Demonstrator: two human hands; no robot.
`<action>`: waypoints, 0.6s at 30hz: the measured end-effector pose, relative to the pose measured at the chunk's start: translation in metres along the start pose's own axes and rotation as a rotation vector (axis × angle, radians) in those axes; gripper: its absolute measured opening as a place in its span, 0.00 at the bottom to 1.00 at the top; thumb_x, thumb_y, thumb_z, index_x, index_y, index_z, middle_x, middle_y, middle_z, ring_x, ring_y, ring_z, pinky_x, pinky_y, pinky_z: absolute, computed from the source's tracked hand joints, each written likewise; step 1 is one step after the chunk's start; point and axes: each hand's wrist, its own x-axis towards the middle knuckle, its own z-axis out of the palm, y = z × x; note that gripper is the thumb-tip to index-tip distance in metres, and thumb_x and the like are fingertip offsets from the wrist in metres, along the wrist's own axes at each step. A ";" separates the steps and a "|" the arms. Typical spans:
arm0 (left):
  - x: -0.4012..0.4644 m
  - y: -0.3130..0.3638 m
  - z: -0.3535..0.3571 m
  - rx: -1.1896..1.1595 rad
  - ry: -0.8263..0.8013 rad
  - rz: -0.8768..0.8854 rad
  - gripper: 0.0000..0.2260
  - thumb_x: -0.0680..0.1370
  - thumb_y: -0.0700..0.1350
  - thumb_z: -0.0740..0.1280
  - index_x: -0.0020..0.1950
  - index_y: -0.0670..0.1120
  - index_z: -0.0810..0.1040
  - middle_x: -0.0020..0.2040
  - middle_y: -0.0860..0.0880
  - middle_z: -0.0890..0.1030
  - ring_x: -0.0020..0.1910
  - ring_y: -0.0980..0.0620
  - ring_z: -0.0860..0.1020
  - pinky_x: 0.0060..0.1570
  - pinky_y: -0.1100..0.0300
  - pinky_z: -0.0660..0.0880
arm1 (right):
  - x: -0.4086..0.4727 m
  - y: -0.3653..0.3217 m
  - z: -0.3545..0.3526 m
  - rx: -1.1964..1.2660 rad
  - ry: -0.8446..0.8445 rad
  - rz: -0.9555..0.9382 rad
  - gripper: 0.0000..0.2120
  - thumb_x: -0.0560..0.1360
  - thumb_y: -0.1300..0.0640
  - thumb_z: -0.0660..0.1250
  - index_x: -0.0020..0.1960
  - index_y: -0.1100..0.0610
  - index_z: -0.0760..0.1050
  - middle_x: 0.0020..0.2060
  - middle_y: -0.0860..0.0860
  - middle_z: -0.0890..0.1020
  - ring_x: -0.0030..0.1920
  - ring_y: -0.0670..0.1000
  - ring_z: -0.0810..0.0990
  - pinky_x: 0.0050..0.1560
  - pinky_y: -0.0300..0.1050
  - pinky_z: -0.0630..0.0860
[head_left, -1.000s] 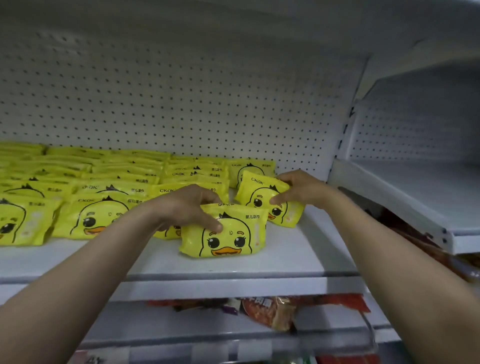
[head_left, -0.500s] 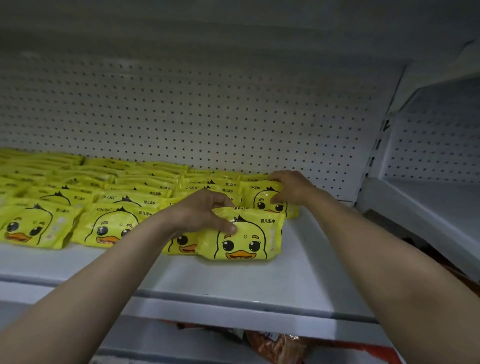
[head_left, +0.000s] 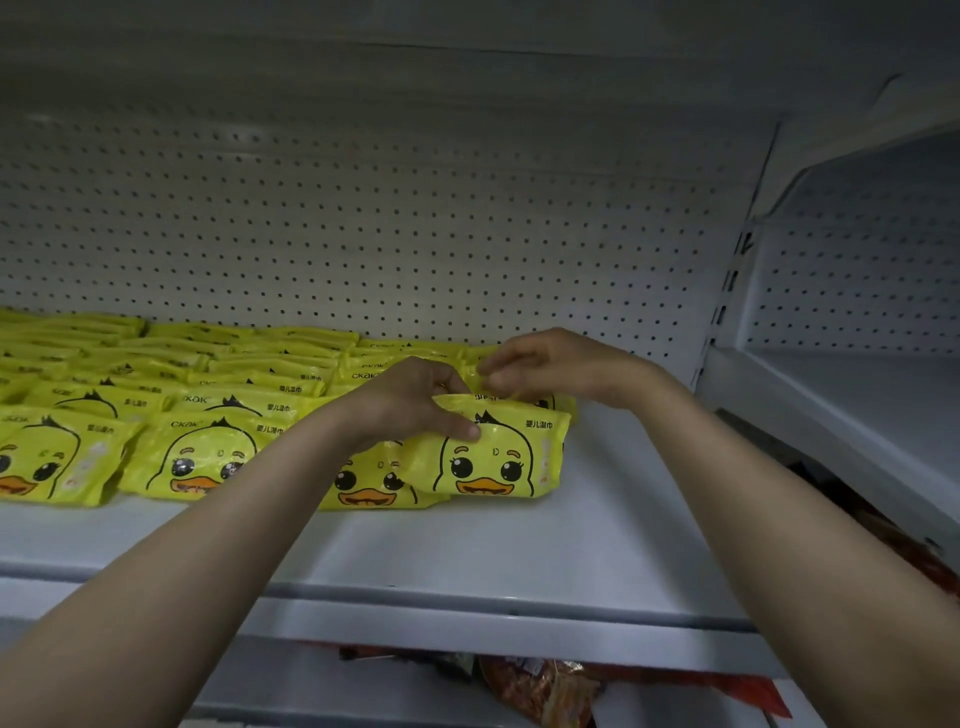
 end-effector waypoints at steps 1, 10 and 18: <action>0.003 0.003 0.002 0.018 0.009 0.015 0.15 0.65 0.46 0.81 0.47 0.47 0.80 0.46 0.57 0.79 0.57 0.58 0.77 0.49 0.60 0.69 | -0.006 -0.006 0.003 -0.121 -0.057 0.016 0.19 0.72 0.47 0.74 0.62 0.49 0.78 0.53 0.45 0.84 0.56 0.43 0.81 0.60 0.40 0.76; 0.012 0.013 0.021 0.047 0.254 0.129 0.13 0.68 0.51 0.78 0.45 0.46 0.81 0.43 0.53 0.82 0.42 0.60 0.78 0.38 0.66 0.71 | -0.018 0.009 -0.003 -0.554 0.056 0.054 0.18 0.63 0.44 0.80 0.49 0.44 0.78 0.42 0.41 0.81 0.44 0.43 0.79 0.40 0.37 0.72; 0.011 -0.041 0.024 0.821 0.319 0.009 0.29 0.78 0.66 0.53 0.75 0.54 0.64 0.75 0.47 0.67 0.77 0.41 0.56 0.74 0.45 0.55 | 0.005 0.049 -0.025 -0.586 0.169 0.212 0.23 0.62 0.47 0.81 0.55 0.51 0.80 0.46 0.46 0.83 0.49 0.49 0.79 0.43 0.40 0.72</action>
